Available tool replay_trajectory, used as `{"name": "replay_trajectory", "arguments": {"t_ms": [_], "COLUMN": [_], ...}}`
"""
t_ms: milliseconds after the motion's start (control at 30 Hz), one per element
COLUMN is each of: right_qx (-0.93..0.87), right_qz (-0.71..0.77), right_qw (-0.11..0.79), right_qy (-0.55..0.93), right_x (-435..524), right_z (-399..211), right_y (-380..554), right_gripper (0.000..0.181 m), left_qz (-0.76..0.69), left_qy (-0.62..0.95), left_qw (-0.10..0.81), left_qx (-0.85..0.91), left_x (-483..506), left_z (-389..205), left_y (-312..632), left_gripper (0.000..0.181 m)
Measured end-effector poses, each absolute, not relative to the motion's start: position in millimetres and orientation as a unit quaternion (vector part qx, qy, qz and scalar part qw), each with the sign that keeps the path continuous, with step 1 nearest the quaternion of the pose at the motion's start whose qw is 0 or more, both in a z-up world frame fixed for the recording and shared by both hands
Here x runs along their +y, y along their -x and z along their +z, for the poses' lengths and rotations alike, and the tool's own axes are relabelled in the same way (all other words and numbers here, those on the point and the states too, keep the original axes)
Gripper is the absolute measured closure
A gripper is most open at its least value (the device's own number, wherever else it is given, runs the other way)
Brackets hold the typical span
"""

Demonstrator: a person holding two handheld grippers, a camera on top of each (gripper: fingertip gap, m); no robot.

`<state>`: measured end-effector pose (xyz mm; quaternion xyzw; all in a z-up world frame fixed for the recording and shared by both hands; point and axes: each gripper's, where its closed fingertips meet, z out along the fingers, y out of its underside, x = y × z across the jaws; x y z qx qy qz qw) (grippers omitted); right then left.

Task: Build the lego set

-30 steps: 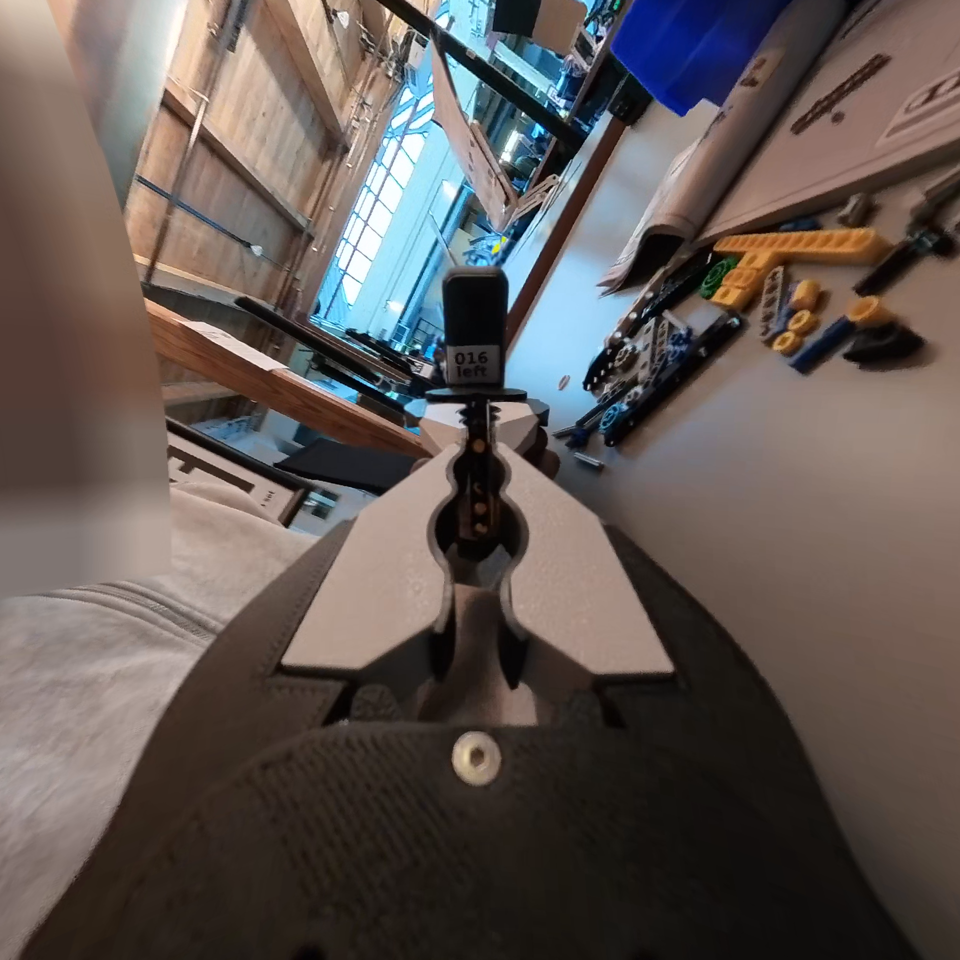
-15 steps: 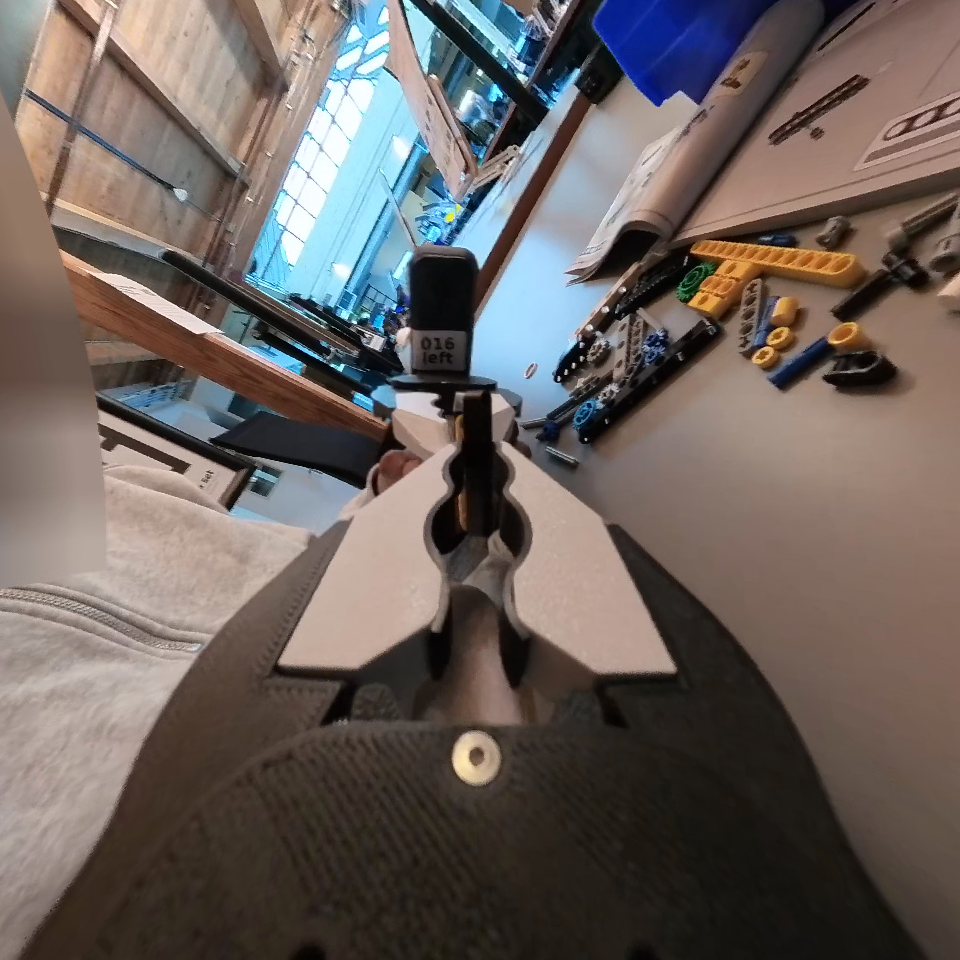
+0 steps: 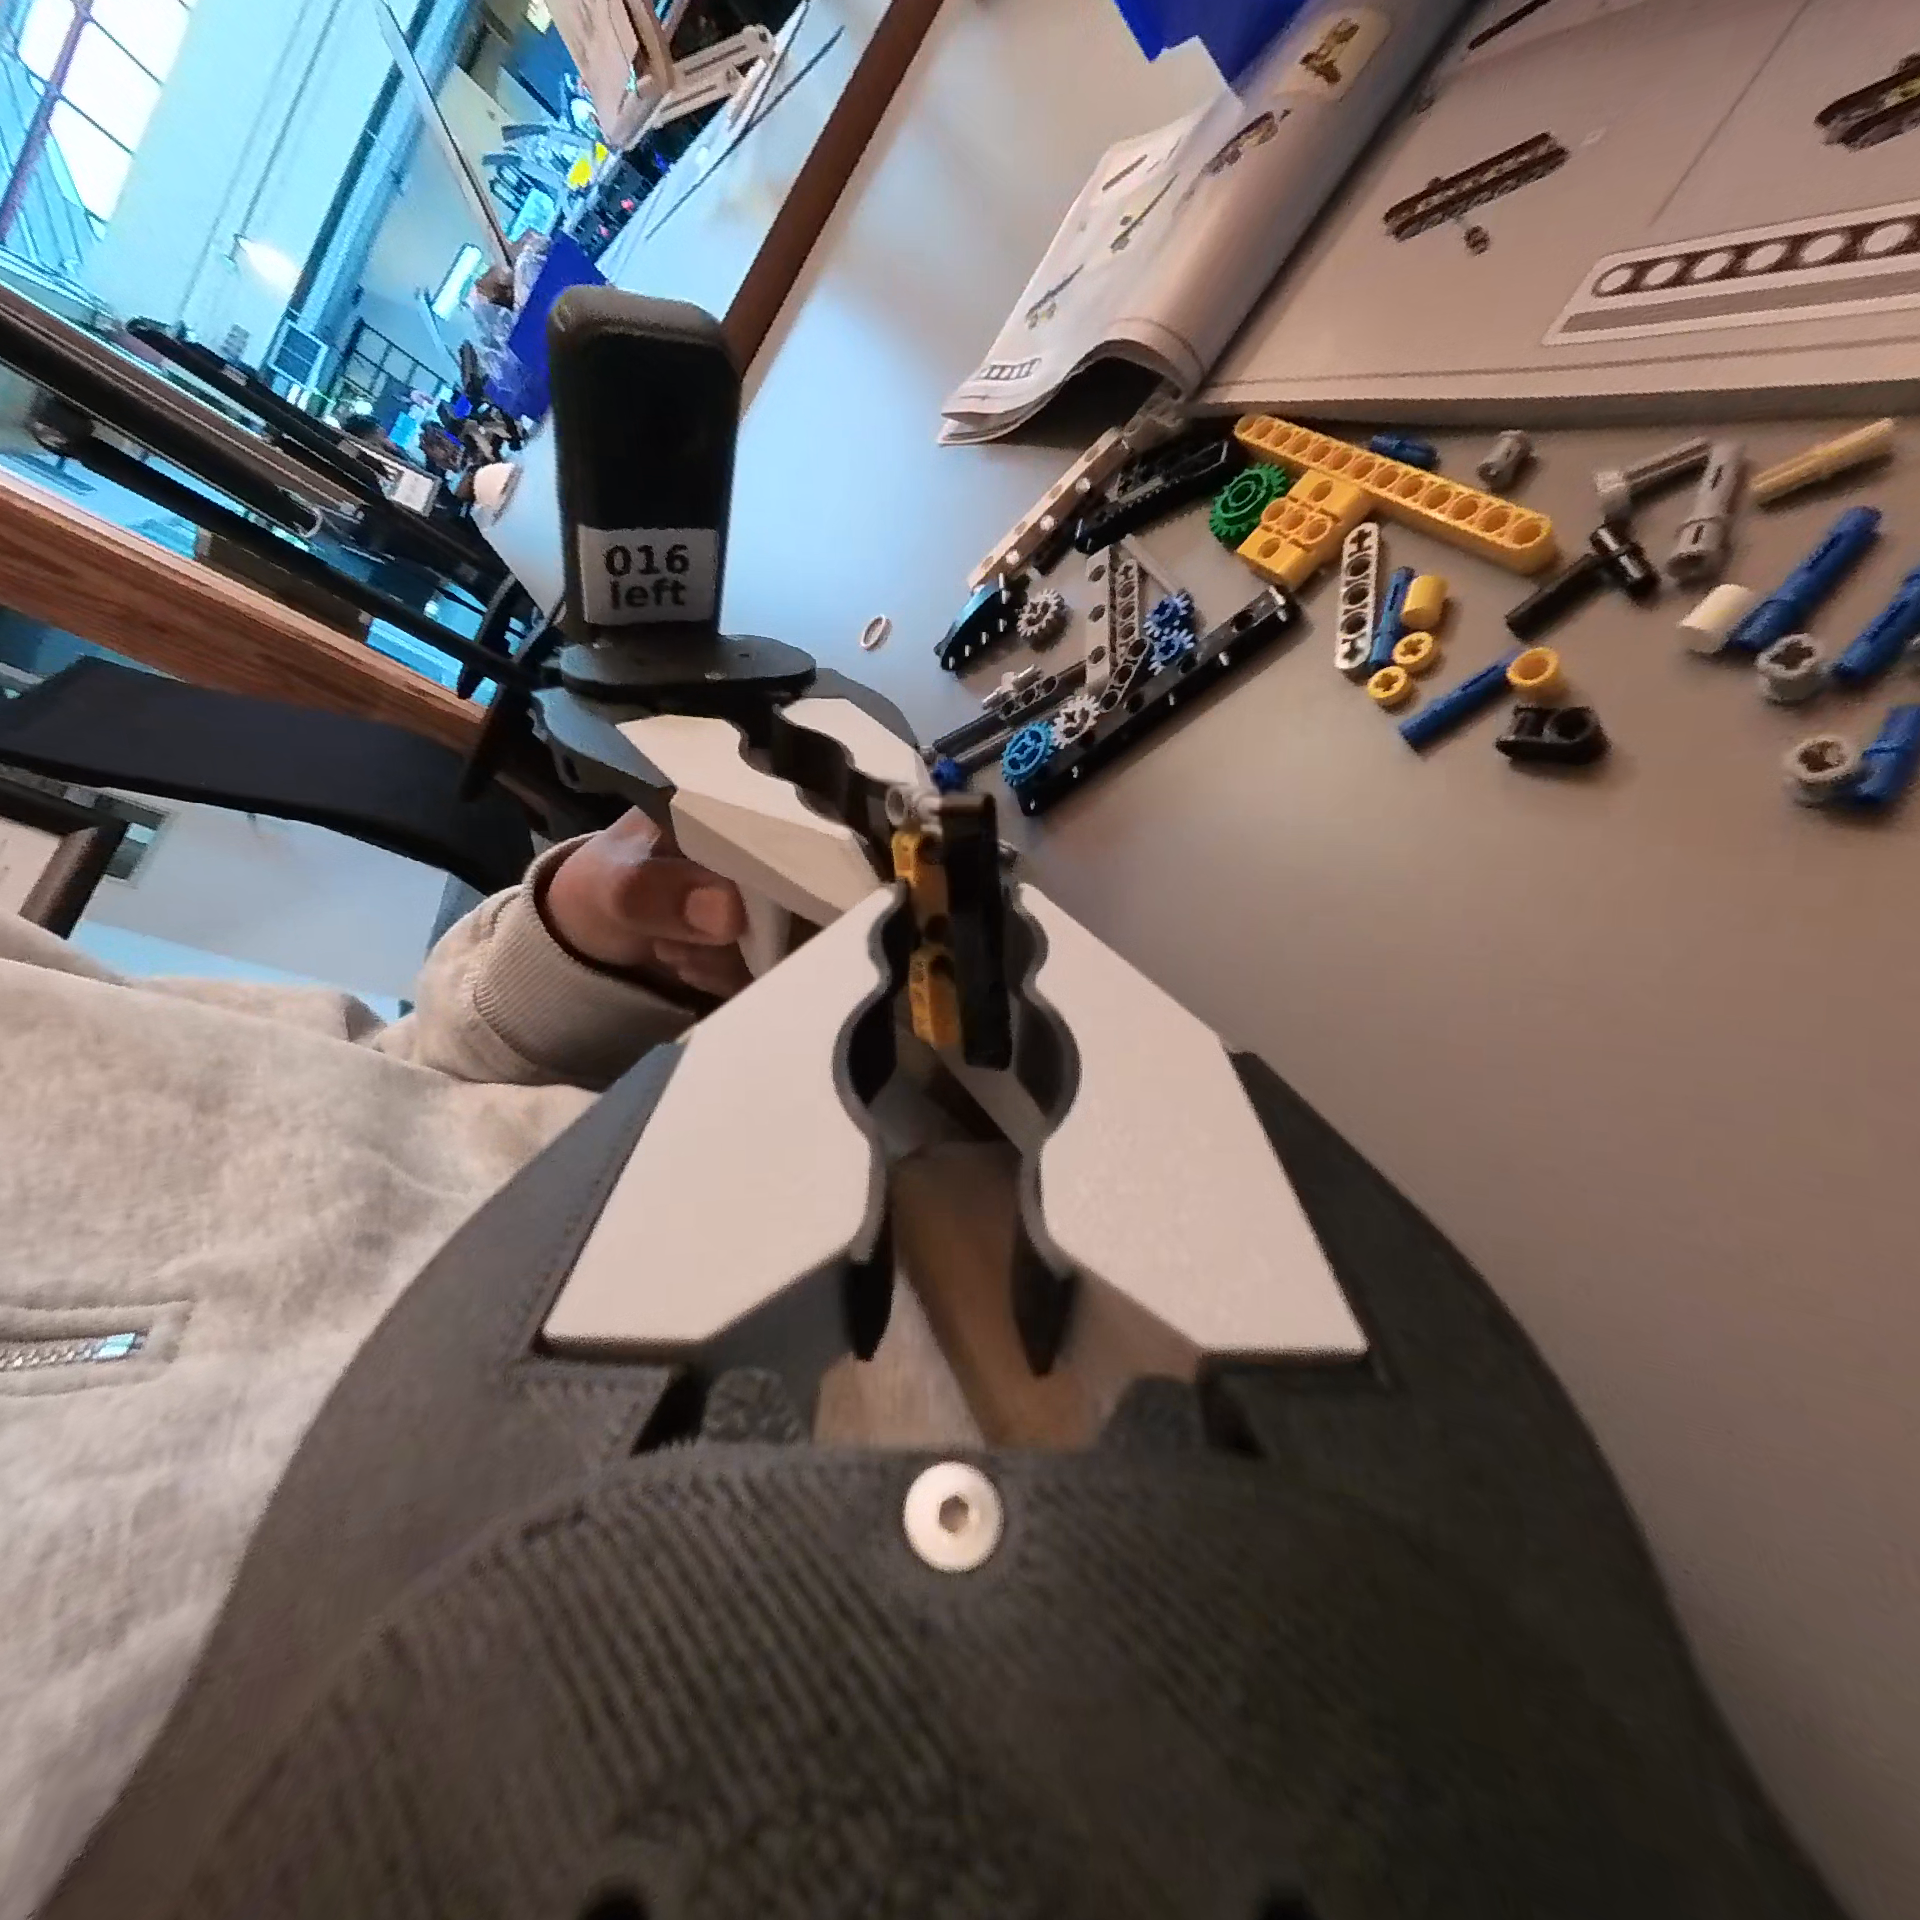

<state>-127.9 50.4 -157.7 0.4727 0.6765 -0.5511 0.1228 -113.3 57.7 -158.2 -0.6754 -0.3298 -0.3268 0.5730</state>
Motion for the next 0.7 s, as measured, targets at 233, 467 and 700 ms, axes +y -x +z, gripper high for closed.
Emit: {"name": "replay_trajectory", "arguments": {"t_ms": [233, 467, 700], "right_qx": [0.662, 0.628, 0.677], "right_qz": [-0.558, -0.592, -0.549], "right_qw": [0.15, 0.192, 0.138], "right_qy": [-0.477, -0.467, -0.47], "right_x": [49.7, 59.4, 66.1], "right_z": [-155.2, -142.7, -166.3], "right_y": [124.7, 124.0, 128.7], "right_gripper": [0.167, 0.176, 0.176], "left_qz": [-0.336, -0.353, -0.337], "left_qy": [0.672, 0.656, 0.666], "left_qw": [0.576, 0.58, 0.572], "left_qx": [-0.322, -0.329, -0.34], "left_x": [58.7, 55.5, 56.9], "left_z": [-155.7, -154.4, -160.4], "left_y": [110.1, 113.3, 115.9], "left_gripper": [0.175, 0.175, 0.175]}}
